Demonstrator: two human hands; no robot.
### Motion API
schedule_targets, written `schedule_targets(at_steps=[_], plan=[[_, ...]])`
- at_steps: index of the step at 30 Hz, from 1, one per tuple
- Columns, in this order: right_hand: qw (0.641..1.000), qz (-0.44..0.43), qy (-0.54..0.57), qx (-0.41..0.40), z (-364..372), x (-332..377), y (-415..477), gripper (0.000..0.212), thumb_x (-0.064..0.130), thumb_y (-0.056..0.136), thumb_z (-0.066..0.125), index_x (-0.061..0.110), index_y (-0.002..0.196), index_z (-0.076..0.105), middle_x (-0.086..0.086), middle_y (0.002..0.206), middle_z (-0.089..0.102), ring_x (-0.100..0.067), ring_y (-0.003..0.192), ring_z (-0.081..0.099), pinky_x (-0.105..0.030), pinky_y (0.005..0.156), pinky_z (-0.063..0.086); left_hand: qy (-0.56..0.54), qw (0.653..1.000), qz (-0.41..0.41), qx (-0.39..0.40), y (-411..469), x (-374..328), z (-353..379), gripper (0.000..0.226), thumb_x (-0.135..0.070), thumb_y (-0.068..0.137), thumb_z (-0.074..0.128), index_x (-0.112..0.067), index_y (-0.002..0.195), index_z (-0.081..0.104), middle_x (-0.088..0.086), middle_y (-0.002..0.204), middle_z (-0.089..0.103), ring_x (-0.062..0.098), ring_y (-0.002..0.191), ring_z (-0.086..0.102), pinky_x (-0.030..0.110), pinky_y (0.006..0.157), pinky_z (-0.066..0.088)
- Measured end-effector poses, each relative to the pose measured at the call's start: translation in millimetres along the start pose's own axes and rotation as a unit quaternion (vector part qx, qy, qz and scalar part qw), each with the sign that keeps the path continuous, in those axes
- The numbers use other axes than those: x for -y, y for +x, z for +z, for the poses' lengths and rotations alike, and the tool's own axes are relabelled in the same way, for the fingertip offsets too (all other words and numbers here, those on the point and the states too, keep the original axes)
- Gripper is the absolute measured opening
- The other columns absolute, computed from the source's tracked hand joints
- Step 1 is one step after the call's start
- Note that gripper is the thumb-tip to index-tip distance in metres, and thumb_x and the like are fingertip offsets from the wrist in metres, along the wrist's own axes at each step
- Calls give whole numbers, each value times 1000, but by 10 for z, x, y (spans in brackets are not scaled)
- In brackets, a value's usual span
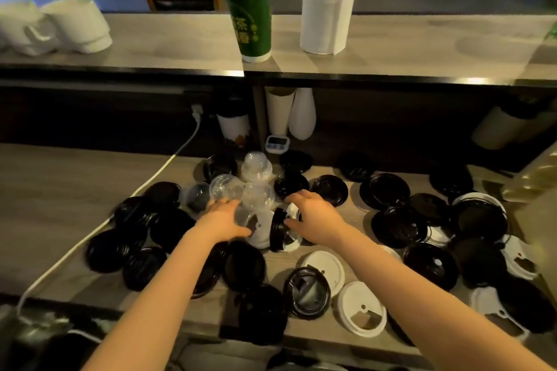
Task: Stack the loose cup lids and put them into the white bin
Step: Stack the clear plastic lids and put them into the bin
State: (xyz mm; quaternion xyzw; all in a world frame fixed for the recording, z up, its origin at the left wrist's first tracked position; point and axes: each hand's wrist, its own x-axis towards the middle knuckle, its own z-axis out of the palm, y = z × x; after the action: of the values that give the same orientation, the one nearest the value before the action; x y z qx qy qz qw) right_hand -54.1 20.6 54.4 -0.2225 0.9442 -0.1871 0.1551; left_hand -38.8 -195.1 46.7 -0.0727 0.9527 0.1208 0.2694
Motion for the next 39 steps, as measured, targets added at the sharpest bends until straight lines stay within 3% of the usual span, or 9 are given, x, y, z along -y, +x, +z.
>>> schedule_targets(at_steps=[5, 10, 15, 19, 23, 30, 36, 39], plan=[[1000, 2, -9, -8, 44, 130, 238, 51, 37, 91, 55, 16, 137, 43, -6, 132, 48, -28, 120, 48, -41, 91, 47, 33, 999, 9, 35, 180, 17, 62, 82, -34, 85, 63, -17, 150, 17, 8, 153, 20, 32, 141, 14, 40, 114, 25], [1000, 24, 3, -1, -4, 111, 419, 50, 36, 90, 56, 17, 135, 45, -7, 130, 50, -28, 119, 48, -43, 92, 46, 2, 1000, 26, -10, 229, 32, 82, 75, -33, 81, 67, -16, 144, 29, 6, 146, 28, 28, 138, 19, 39, 110, 31], [997, 57, 41, 13, -40, 135, 741, 44, 31, 90, 56, 11, 129, 47, -12, 122, 53, -30, 111, 53, -41, 89, 47, -103, 992, 26, -71, 140, 181, -121, 73, -39, 75, 74, -16, 132, 36, 6, 139, 36, 24, 130, 32, 36, 104, 36], [997, 51, 48, 44, 13, 261, 1051, 62, 28, 88, 62, 11, 141, 35, -15, 135, 47, -32, 120, 50, -38, 94, 44, -207, 968, 39, -139, 59, 323, -296, 65, -32, 74, 77, -14, 122, 37, 6, 119, 47, 23, 113, 48, 31, 87, 41], [994, 47, -8, 100, 221, 358, 1233, 79, 37, 83, 66, 12, 145, 23, -18, 140, 40, -36, 127, 43, -42, 98, 42, -241, 957, 22, -161, 86, 432, -360, 62, -30, 74, 77, -14, 118, 35, 7, 117, 56, 22, 105, 55, 32, 83, 46], [989, 91, -28, 109, 574, 289, 1328, 74, 39, 86, 62, 21, 142, 17, -15, 136, 41, -38, 125, 42, -47, 97, 43, -260, 950, 15, -170, 69, 540, -325, 59, -31, 72, 78, -18, 110, 35, 4, 116, 49, 19, 104, 53, 29, 79, 44], [992, 88, -43, 76, 546, 226, 1342, 68, 49, 79, 64, 24, 131, 30, -11, 128, 49, -33, 120, 49, -52, 107, 28, -286, 939, -9, -192, 27, 515, -323, 69, -29, 68, 81, -19, 123, 40, 7, 128, 32, 25, 109, 53, 31, 92, 46], [996, 75, 2, 54, 513, 183, 1294, 70, 51, 77, 63, 23, 133, 30, -12, 131, 44, -32, 118, 50, -48, 106, 32, -312, 928, -24, -200, -5, 487, -295, 73, -27, 68, 81, -17, 127, 40, 10, 129, 31, 26, 112, 50, 28, 90, 43]])
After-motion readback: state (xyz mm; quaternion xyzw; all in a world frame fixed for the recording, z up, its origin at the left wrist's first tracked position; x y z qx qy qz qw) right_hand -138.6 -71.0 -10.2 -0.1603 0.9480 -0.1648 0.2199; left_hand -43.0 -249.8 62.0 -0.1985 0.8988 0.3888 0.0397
